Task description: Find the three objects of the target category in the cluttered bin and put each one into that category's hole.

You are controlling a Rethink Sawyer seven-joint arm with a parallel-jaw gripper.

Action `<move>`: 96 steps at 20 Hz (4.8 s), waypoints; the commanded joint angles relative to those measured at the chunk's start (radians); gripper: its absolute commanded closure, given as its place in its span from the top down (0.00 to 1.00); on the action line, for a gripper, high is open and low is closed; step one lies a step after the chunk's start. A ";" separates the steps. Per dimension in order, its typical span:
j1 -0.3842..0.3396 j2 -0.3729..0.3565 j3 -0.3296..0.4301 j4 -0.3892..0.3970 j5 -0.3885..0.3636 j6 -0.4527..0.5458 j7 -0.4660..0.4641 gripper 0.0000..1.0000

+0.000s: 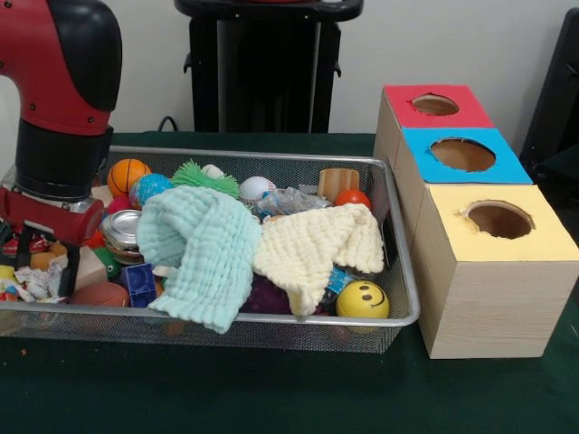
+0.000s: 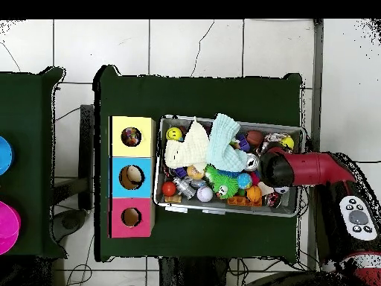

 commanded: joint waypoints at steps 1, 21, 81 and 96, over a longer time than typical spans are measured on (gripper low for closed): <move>0.030 0.108 -0.062 0.031 -0.108 0.027 -0.102 1.00; 0.137 -0.042 -0.173 0.148 -0.064 -0.303 0.022 0.00; 0.594 -0.316 -0.023 0.145 0.597 0.459 0.211 0.00; 0.717 -0.150 -0.123 0.097 0.616 0.300 0.267 0.00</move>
